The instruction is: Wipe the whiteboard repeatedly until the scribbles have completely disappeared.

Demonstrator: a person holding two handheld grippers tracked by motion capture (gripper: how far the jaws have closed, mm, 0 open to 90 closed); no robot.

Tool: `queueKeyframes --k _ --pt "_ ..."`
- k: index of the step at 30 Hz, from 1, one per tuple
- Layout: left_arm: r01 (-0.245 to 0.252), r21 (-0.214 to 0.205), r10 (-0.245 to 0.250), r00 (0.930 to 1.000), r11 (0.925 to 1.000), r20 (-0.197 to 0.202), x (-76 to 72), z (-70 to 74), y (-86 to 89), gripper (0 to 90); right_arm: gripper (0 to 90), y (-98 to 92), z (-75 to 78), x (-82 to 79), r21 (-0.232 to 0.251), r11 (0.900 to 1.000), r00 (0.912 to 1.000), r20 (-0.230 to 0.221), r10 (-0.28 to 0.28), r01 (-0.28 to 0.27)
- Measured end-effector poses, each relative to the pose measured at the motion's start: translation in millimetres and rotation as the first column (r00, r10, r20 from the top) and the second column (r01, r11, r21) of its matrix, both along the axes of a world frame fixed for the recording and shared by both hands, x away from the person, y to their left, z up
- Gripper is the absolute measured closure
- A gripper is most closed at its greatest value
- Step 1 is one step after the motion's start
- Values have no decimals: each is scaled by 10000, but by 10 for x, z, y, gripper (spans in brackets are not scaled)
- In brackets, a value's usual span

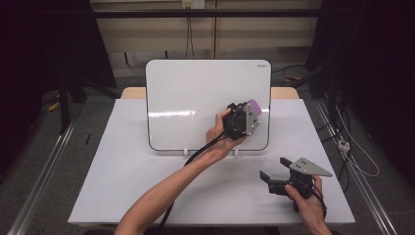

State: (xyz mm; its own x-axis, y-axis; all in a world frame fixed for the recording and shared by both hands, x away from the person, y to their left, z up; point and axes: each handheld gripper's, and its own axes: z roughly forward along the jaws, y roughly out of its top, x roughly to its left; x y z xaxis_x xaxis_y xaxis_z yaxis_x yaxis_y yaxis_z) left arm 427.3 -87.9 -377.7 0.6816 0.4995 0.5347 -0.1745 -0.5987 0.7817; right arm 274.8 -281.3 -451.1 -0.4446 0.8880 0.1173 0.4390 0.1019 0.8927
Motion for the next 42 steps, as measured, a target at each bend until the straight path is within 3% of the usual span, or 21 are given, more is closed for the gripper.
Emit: queueKeyframes --k 2,4,7,10,12,15,19,21,24,26,29,31,34,38,39,40,42 --pt "75 -448 -86 9997 9990 -245 -7 68 88 413 79 10 -5 11 65 10000 10000 -24 -53 53" --pt "148 -975 -214 9975 9951 -668 -7 115 173 413 79 20 -6 17 47 10000 10000 -16 -34 34" --pt "112 -1544 -267 9948 9879 -986 -24 142 290 413 78 49 -8 20 56 10000 9999 -106 -30 31" --pt "118 -2104 -455 9867 9776 -1562 -33 136 418 413 80 72 -7 40 35 10000 10000 -69 -5 6" --pt "69 -2622 -647 9750 9650 -2125 -23 127 512 413 80 97 -2 46 77 10000 10000 -88 -39 40" --pt "-123 -3105 -709 9643 9505 -2553 -8 111 659 412 80 146 -2 59 71 10000 10000 28 11 -11" --pt "-413 -4124 -1105 9348 9101 -3375 21 58 867 412 80 219 -17 86 169 9998 9999 -26 120 -119" --pt "-579 -4300 -1118 9266 9010 -3590 19 34 940 413 80 266 -34 112 400 9991 9999 -78 112 -109" --pt "-692 -4551 -1176 9218 8877 -3694 -11 12 1064 412 81 350 -50 138 245 9994 9997 -35 255 -254" --pt "-765 -4599 -1087 9254 8847 -3630 -36 -1 1128 412 81 393 -46 141 268 9991 9994 32 341 -342" --pt "-837 -4705 -1084 9241 8784 -3666 -87 -8 1205 412 82 442 -35 156 253 9990 9993 122 367 -370" --pt "-869 -4871 -1138 9230 8690 -3677 -133 -14 1258 412 82 468 -25 157 229 9990 9991 181 385 -389" --pt "-994 -4983 -1097 9212 8613 -3733 -204 -24 1327 412 84 502 -14 158 419 9982 9988 284 406 -418" --pt "-1119 -5277 -1120 9207 8420 -3739 -296 -34 1409 412 85 572 -13 169 576 9970 9980 388 493 -515" --pt "-1137 -5267 -1137 9180 8424 -3800 -310 -32 1423 412 85 603 -11 177 640 9965 9976 456 518 -546" --pt "-1121 -5254 -1106 9208 8434 -3740 -337 -29 1445 412 85 624 -9 182 750 9956 9974 487 533 -569" --pt "-1185 -5332 -1094 9199 8377 -3765 -373 -26 1474 412 81 679 -1 193 1000 9925 9967 491 654 -700"
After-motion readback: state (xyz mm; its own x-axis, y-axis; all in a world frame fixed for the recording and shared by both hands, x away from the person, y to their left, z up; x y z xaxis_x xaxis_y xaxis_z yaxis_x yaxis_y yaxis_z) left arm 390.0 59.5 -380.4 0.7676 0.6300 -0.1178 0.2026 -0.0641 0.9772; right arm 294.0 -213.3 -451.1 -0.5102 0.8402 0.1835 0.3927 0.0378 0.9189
